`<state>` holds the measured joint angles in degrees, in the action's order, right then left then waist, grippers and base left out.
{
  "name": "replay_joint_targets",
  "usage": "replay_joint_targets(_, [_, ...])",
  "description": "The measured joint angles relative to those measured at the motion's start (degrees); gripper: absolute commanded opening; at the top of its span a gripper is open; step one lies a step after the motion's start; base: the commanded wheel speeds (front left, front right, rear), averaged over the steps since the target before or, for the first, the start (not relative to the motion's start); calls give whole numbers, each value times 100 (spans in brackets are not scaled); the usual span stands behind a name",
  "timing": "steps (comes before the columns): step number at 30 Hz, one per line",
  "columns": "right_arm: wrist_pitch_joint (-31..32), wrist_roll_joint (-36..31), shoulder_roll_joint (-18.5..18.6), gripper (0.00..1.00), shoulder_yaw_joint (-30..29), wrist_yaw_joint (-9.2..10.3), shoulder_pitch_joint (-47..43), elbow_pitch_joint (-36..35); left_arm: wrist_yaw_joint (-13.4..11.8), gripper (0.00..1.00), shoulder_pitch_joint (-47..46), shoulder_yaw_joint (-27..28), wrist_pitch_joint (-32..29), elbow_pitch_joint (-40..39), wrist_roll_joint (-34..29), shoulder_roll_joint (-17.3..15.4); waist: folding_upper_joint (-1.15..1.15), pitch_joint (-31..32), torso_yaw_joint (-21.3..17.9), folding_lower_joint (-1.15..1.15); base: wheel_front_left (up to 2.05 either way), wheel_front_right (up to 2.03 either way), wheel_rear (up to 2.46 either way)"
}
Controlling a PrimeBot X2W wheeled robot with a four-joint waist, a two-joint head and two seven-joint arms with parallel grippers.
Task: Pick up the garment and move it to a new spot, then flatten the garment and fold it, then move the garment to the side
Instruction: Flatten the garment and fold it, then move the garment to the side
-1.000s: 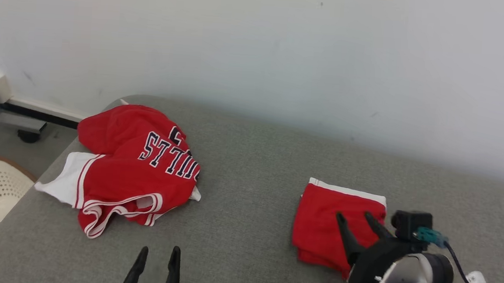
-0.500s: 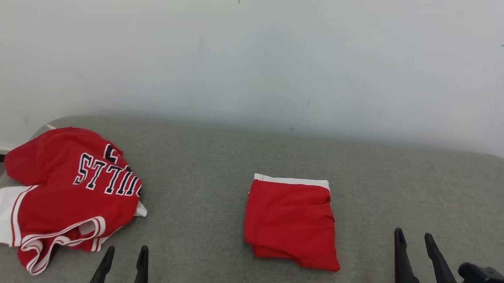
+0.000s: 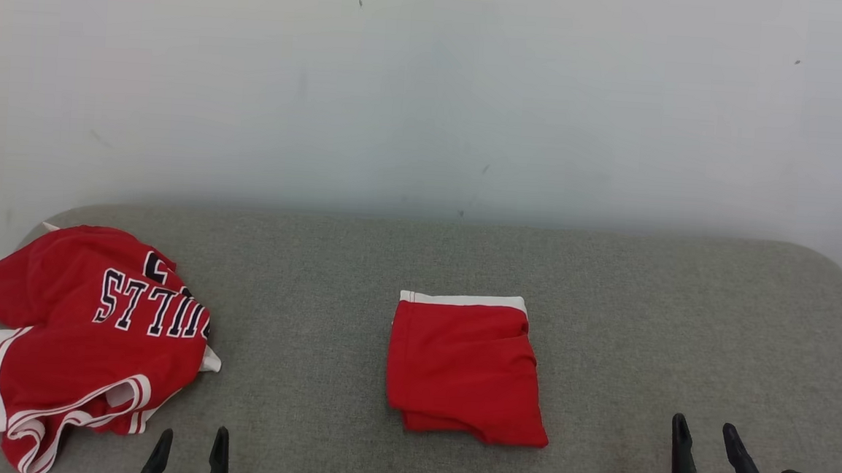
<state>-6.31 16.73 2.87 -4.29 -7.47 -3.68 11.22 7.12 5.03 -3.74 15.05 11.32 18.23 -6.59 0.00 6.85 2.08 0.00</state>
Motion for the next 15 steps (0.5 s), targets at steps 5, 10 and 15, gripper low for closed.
replay_joint_targets(5, [19, 73, 1, 100, 18, 0, 1, 7, 5, 100, 35, 14, 0, 21, 0, 30, 0, -13, -13, 0, 0, 0, 0])
replay_joint_targets(10, [22, 108, 1, 100, 46, 0, 1, 24, 27, 100, 34, -4, 0, 34, 0, 48, 0, -32, 12, 0, 0, 0, 0])
replay_joint_targets(15, [44, 130, 1, 100, 20, 0, 1, 12, 29, 100, 34, -35, 0, 25, 60, 34, 0, -50, 26, 0, 0, 0, 0])
